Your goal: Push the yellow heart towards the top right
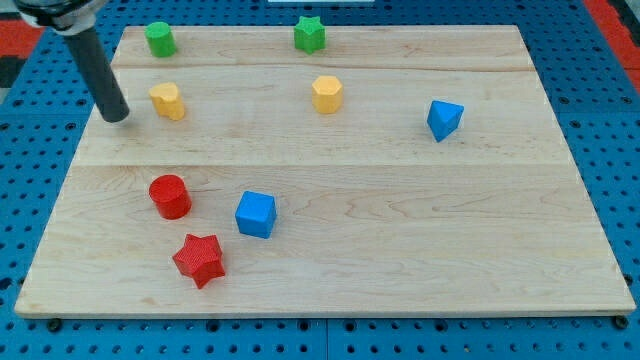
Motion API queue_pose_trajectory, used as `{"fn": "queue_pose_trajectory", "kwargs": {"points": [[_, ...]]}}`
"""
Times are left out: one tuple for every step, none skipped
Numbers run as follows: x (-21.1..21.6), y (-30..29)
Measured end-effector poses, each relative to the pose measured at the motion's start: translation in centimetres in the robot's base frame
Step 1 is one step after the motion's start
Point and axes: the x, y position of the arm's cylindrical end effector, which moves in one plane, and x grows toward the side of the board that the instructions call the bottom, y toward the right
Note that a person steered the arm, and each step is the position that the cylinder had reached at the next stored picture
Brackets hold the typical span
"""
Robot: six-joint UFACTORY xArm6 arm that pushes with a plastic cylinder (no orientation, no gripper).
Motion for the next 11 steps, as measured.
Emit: {"fn": "queue_pose_trajectory", "kwargs": {"points": [[-1.0, 3.5], [-3.0, 5.9], [-4.1, 9.1], [-4.6, 13.0], [-4.6, 17.3], [-5.8, 20.4], [-7.3, 22.1], [-8.3, 22.1], [-9.0, 21.1], [-10.2, 22.1], [-11.1, 26.0]]}}
